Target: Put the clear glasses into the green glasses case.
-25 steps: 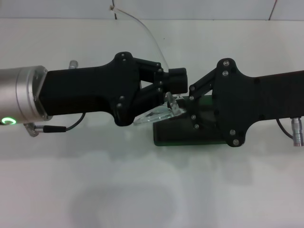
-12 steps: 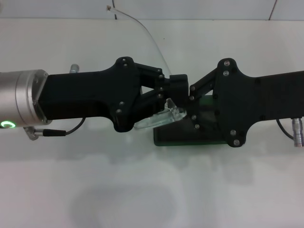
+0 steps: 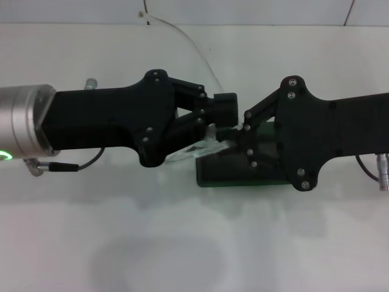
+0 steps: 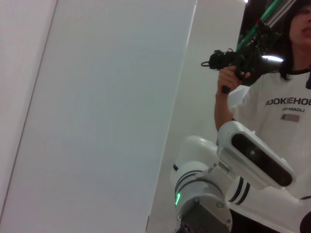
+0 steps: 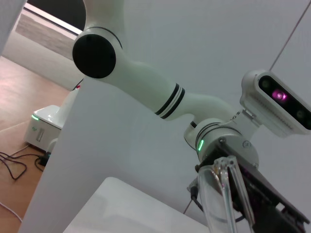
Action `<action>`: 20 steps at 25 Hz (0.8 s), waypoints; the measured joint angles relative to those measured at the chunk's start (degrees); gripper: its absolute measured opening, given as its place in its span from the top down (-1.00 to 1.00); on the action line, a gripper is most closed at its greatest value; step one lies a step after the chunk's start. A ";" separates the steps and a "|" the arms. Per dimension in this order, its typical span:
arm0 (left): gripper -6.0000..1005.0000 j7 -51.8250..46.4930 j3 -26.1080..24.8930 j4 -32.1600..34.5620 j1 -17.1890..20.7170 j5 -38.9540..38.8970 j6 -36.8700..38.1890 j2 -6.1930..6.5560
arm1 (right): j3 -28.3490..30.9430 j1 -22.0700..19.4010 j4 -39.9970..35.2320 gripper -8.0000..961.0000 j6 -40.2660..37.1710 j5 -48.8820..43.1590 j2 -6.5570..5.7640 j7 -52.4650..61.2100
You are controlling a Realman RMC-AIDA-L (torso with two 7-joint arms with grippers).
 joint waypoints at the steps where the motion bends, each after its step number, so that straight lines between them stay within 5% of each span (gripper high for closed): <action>1: 0.83 -0.01 -0.50 0.00 -0.03 -0.09 0.38 0.04 | 0.00 -0.04 0.00 0.87 -0.05 0.03 -0.02 0.00; 8: 0.83 0.00 -5.23 0.04 -0.06 -0.26 2.31 -0.31 | -0.10 -0.54 0.00 0.88 -0.67 0.64 -0.01 0.00; 20: 0.83 0.85 -6.40 -0.36 0.50 0.93 2.33 -0.71 | -0.16 -0.94 0.00 0.88 -0.91 1.13 -0.01 -0.70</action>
